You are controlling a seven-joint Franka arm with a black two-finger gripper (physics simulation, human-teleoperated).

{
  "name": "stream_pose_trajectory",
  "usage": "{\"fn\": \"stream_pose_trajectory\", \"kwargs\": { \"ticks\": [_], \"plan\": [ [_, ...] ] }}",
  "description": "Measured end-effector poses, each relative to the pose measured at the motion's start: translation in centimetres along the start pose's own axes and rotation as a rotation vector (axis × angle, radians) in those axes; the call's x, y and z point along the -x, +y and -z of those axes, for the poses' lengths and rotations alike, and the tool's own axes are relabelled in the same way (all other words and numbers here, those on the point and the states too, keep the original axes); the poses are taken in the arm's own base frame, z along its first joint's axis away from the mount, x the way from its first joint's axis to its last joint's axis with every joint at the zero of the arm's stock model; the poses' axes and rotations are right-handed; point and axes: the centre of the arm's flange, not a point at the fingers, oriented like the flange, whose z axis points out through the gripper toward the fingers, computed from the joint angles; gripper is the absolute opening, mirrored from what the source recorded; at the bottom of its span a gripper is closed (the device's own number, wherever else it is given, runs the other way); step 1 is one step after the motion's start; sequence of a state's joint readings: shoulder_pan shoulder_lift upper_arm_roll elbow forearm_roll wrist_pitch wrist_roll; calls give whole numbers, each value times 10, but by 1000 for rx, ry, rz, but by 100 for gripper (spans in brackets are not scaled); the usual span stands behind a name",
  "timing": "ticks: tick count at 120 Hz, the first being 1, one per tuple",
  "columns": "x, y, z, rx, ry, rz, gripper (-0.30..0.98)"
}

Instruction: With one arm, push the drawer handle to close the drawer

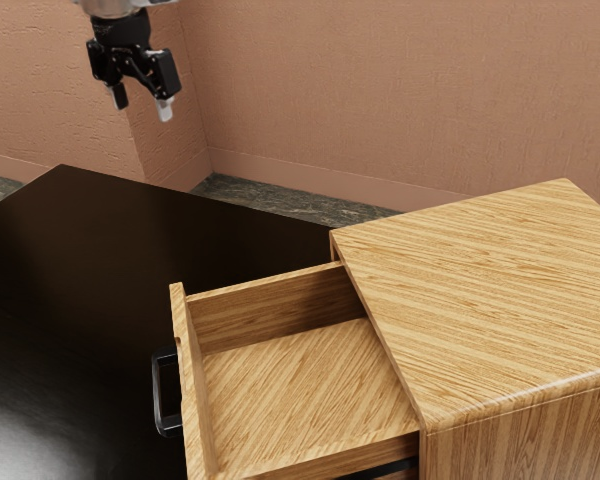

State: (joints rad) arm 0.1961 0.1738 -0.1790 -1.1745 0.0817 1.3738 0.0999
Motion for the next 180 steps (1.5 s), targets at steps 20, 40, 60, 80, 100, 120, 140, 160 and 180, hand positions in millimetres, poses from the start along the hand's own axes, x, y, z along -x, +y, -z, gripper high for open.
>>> {"fn": "stream_pose_trajectory", "kwargs": {
  "ticks": [20, 40, 60, 80, 100, 120, 140, 160, 180],
  "plan": [
    [3, -2, -5, -1, -15, 12, 69],
    [14, 1, -6, -18, -16, 19, 69],
    [63, 17, -31, -53, -67, 20, 42],
    [99, 25, -71, -94, -95, -5, 23],
    [126, 30, -122, -103, -98, -44, 12],
    [153, 56, -144, -126, -45, -127, 1],
    [177, 79, -154, -137, 2, -203, -6],
    [195, 98, -173, -139, -20, -307, -8],
    [219, 113, -176, -135, -19, -414, -9]
  ]
}}
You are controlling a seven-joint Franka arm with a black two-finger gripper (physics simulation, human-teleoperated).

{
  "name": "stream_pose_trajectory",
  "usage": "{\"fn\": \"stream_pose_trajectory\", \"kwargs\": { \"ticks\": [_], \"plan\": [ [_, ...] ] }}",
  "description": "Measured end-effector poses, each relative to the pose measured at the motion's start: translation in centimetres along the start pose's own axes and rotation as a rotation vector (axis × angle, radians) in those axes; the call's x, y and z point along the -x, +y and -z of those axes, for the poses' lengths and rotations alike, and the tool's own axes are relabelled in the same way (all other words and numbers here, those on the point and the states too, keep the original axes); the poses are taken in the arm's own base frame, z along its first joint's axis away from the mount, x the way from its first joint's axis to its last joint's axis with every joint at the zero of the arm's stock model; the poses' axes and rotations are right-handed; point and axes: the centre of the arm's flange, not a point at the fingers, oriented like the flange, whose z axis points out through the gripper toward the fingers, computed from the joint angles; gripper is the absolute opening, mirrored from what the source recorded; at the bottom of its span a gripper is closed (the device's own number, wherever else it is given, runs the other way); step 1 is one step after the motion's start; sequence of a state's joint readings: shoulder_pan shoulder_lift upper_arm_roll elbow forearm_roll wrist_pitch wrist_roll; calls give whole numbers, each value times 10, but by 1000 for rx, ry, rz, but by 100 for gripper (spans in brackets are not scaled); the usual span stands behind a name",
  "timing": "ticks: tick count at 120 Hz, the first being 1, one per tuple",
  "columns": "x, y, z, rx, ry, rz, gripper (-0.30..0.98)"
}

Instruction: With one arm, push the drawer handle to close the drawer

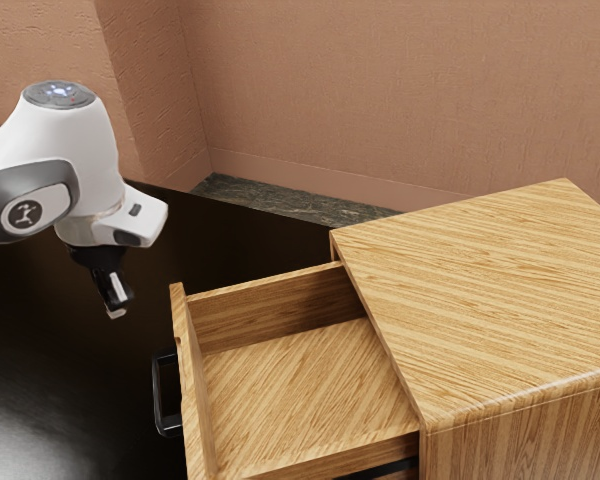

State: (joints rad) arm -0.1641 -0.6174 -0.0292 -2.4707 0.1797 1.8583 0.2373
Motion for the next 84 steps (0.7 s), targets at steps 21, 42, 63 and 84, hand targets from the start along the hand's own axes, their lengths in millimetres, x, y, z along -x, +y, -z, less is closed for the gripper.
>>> {"fn": "stream_pose_trajectory", "kwargs": {
  "ticks": [21, 42, 63, 84],
  "plan": [
    [32, 20, 4, 39, 18, -51, -10],
    [48, 64, 18, 54, 60, -131, -10],
    [46, 105, 24, 82, 70, -204, -10],
    [38, 130, 25, 119, 77, -253, -10]
  ]
}}
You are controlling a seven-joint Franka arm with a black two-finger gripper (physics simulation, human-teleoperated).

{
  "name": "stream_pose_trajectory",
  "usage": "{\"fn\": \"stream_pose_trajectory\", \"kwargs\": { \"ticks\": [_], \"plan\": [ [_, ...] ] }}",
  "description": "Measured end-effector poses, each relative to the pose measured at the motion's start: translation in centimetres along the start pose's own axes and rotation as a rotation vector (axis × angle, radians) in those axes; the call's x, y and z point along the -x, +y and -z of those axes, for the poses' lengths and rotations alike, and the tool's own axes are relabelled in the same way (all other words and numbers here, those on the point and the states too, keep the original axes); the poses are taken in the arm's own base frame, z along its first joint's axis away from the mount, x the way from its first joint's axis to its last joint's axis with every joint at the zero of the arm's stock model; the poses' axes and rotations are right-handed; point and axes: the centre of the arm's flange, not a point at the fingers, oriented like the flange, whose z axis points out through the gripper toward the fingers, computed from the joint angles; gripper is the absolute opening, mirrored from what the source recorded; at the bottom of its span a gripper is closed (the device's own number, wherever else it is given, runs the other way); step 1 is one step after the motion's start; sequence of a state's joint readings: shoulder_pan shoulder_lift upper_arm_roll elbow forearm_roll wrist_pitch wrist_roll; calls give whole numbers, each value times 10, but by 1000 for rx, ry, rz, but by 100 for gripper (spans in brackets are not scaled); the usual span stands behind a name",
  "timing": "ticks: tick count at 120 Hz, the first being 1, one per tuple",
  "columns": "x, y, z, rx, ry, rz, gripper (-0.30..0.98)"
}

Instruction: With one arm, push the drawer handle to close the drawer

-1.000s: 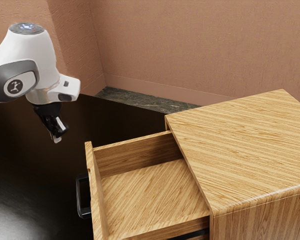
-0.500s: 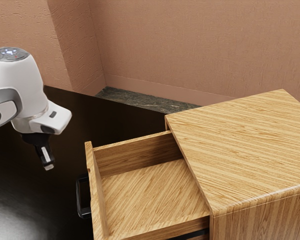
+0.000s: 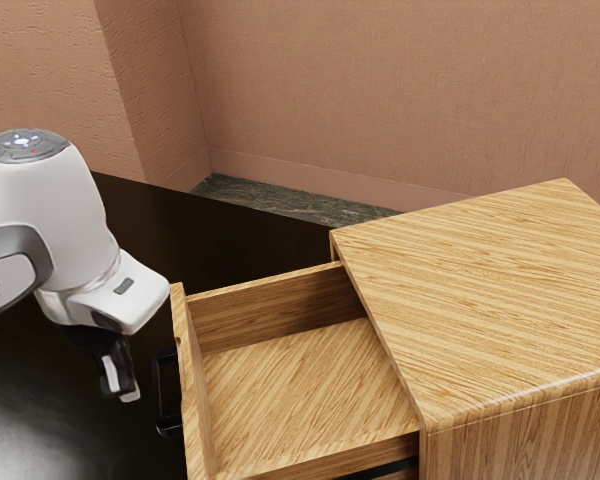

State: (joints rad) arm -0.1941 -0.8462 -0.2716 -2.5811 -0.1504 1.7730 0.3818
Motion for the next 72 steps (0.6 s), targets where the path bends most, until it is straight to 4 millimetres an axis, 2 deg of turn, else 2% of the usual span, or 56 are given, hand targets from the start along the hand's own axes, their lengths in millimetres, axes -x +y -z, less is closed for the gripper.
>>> {"fn": "stream_pose_trajectory", "kwargs": {
  "ticks": [20, 36, 72],
  "plan": [
    [-20, -3, -14, 57, -15, -16, -10],
    [-47, 2, -15, 63, -11, -55, -10],
    [-127, 12, -5, 90, 6, -158, -10]
  ]
}}
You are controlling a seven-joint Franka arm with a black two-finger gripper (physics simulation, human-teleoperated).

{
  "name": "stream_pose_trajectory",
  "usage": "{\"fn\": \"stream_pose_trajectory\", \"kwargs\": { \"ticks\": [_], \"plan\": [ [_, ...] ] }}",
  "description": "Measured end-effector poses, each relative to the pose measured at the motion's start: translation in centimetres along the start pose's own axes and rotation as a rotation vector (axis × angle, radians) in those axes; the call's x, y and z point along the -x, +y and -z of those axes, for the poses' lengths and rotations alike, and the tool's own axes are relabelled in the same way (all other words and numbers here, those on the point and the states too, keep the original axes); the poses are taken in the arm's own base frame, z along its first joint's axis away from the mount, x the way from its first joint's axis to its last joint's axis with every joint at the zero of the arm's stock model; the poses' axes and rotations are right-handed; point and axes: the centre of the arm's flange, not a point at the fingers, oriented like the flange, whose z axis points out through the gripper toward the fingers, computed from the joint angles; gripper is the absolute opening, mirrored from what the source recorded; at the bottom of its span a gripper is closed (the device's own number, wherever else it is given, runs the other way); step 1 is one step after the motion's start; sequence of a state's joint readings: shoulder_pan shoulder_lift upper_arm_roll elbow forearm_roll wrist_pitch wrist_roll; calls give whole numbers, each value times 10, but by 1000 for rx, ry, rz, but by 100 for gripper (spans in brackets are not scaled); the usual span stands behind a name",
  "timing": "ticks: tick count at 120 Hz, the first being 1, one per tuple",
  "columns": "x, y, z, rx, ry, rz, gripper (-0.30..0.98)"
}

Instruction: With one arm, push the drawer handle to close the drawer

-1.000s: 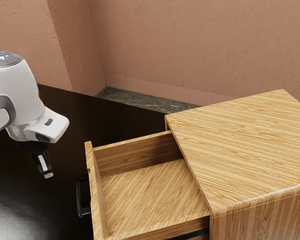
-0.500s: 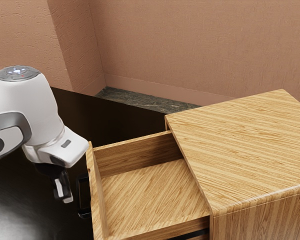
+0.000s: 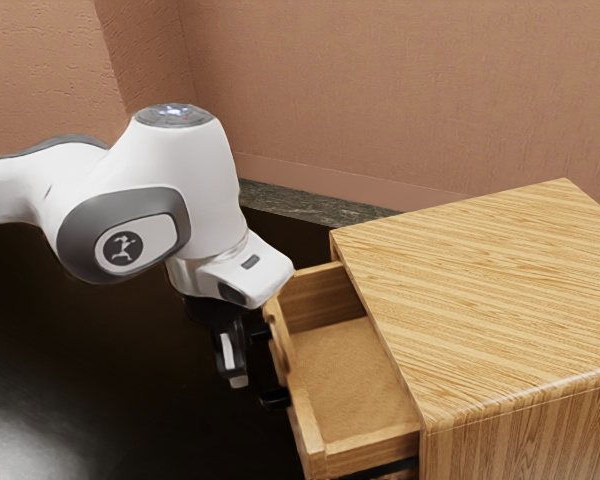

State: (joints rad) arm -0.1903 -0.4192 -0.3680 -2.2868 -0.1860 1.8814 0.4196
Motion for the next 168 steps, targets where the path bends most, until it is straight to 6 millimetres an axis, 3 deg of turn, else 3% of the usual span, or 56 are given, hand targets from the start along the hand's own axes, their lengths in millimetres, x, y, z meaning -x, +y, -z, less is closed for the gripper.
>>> {"fn": "stream_pose_trajectory", "kwargs": {
  "ticks": [19, 44, 68, 82, 94, 108, 122, 130, 144, 153, 168],
  "plan": [
    [-39, -8, 6, 8, 21, -40, -10],
    [-74, -12, 14, 6, 55, -80, -10],
    [-104, -28, 16, 9, 73, -99, -10],
    [-103, -42, 15, 12, 74, -82, -5],
    [-93, -24, 20, 0, 64, -103, -8],
    [-44, -31, 47, -56, 38, -27, -9],
    [-6, -62, 60, -70, -18, 85, -9],
    [12, -90, 75, -85, -35, 149, -8],
    [46, -154, 101, -104, -47, 271, -3],
    [51, -195, 117, -120, -46, 320, 3],
    [73, -269, 136, -126, -28, 439, 28]
  ]
}}
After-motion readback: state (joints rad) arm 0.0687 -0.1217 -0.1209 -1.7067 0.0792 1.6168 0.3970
